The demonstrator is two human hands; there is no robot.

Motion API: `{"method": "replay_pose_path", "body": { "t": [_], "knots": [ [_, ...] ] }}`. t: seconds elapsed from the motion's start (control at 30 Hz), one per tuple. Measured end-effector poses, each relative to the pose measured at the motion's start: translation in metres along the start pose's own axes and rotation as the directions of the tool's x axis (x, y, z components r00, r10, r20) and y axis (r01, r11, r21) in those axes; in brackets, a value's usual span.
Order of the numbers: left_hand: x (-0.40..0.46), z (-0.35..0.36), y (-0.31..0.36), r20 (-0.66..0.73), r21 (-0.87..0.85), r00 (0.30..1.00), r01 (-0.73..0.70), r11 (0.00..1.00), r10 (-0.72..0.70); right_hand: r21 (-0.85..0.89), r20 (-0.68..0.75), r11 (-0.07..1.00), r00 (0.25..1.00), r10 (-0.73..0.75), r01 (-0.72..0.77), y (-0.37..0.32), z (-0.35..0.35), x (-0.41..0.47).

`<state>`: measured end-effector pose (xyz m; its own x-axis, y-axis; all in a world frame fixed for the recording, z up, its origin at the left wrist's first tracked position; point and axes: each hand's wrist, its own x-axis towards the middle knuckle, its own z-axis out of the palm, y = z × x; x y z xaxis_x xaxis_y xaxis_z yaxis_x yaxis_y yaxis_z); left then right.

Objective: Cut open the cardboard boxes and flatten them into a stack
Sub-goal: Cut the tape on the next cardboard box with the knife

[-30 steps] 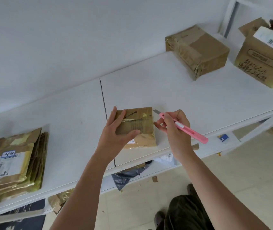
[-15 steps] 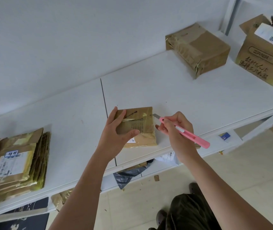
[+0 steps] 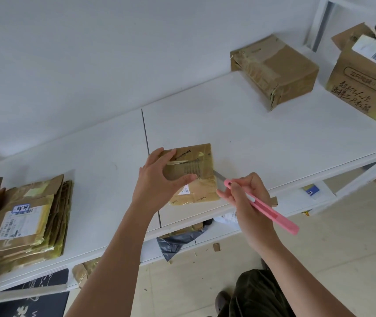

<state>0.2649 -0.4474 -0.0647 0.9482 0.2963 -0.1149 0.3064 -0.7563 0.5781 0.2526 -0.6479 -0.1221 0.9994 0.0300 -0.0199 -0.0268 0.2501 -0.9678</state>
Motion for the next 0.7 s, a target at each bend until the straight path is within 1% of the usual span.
{"method": "replay_pose_path", "body": {
  "t": [0.03, 0.1, 0.17, 0.27, 0.33, 0.37, 0.4, 0.53, 0.63, 0.7],
  "knots": [
    [0.000, -0.003, 0.004, -0.013, 0.072, 1.000, 0.000, 0.997, 0.001, 0.010, -0.016, 1.000, 1.000, 0.009, -0.009, 0.000, 0.002, -0.002],
    [0.001, -0.009, 0.010, -0.028, 0.135, 0.999, 0.034, 0.990, -0.031, 0.030, -0.043, 0.999, 0.999, 0.012, -0.011, 0.000, 0.006, -0.003],
    [-0.001, -0.015, 0.014, -0.048, 0.188, 0.990, 0.139, 0.972, -0.132, 0.074, -0.097, 0.997, 0.995, 0.012, -0.005, -0.003, 0.010, -0.002],
    [-0.004, -0.022, 0.007, -0.141, 0.260, 0.943, 0.329, 0.908, -0.302, 0.093, -0.134, 0.995, 0.991, -0.017, 0.030, -0.009, 0.012, 0.000],
    [-0.009, -0.023, 0.000, -0.206, 0.213, 0.907, 0.408, 0.888, -0.368, 0.069, -0.102, 0.996, 0.993, -0.052, 0.059, -0.012, 0.013, -0.001],
    [-0.012, -0.023, -0.003, -0.224, 0.170, 0.896, 0.424, 0.890, -0.384, 0.057, -0.085, 0.996, 0.995, -0.058, 0.063, -0.012, 0.015, -0.002],
    [-0.014, -0.022, -0.006, -0.222, 0.133, 0.892, 0.427, 0.894, -0.393, 0.050, -0.072, 0.997, 0.996, -0.057, 0.061, -0.012, 0.017, -0.005],
    [-0.019, -0.021, -0.006, -0.128, 0.016, 0.908, 0.403, 0.915, -0.398, 0.082, -0.017, 0.997, 1.000, -0.001, 0.002, -0.006, 0.025, -0.013],
    [-0.018, -0.022, -0.001, -0.108, -0.022, 0.901, 0.419, 0.908, -0.419, 0.103, 0.036, 0.993, 0.998, 0.059, -0.062, -0.001, 0.033, -0.017],
    [-0.018, -0.024, 0.003, -0.137, 0.025, 0.879, 0.464, 0.886, -0.456, 0.119, 0.063, 0.988, 0.994, 0.091, -0.098, -0.002, 0.038, -0.018]
  ]
}}
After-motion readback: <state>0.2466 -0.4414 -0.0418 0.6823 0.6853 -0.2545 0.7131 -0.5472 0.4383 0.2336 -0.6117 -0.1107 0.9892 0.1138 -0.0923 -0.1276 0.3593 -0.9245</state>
